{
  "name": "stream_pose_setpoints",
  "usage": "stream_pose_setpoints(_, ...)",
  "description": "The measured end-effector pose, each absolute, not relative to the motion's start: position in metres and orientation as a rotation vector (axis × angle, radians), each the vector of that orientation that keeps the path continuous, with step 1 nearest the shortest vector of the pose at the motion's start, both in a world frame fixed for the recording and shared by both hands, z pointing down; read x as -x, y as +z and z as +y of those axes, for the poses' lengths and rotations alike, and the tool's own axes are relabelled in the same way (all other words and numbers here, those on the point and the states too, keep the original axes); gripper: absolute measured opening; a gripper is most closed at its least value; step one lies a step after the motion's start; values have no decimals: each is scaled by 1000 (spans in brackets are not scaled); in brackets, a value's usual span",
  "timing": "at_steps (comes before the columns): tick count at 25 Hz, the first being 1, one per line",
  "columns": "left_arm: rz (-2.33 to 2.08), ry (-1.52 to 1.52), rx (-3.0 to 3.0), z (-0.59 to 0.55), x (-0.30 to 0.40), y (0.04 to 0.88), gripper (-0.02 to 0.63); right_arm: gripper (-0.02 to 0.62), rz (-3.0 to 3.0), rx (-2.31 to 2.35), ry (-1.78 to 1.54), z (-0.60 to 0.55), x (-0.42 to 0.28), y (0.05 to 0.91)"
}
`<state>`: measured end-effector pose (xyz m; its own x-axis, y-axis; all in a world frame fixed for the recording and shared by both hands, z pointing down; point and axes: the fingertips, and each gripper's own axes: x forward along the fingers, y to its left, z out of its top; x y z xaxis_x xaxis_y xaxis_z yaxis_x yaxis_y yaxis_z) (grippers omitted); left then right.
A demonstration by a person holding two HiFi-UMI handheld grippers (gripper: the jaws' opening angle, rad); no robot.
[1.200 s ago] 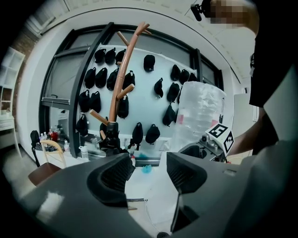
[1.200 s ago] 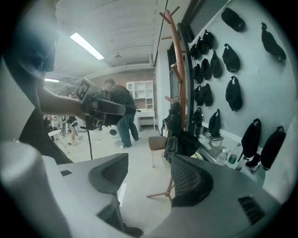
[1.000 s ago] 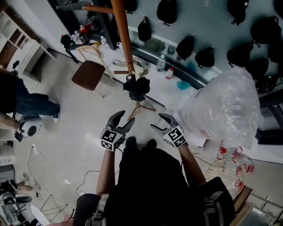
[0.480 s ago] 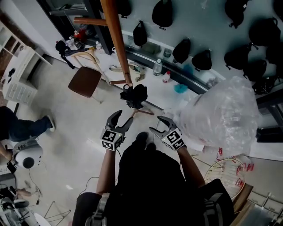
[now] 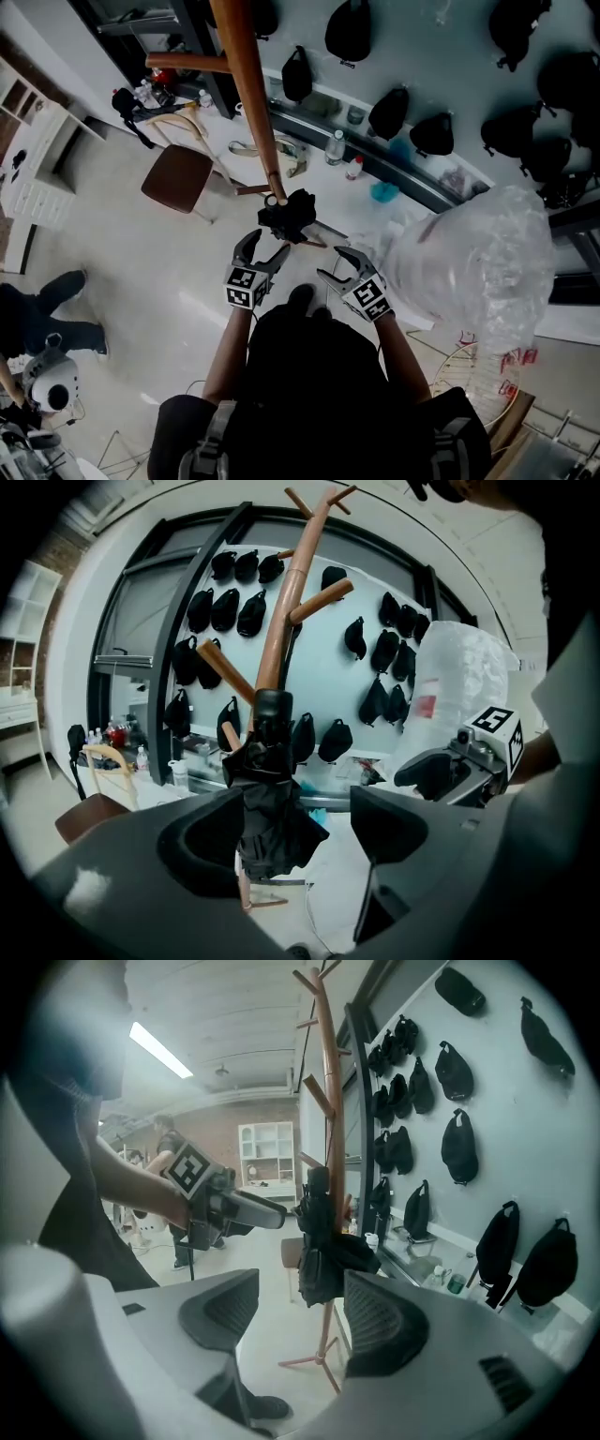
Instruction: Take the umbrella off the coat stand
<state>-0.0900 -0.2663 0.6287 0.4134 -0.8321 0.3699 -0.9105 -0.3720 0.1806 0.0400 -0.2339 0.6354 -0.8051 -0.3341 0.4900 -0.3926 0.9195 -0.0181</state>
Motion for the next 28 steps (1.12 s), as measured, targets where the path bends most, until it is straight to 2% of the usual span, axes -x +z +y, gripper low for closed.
stream_pose_setpoints(13,-1465,329,-2278,-314,96,666,422,282,-2566,-641,160,-259,-43,634)
stream_pose_setpoints(28,-1419,294,-2276,-342,94,679,426,270,-2548,-754,160,-250,-44,632)
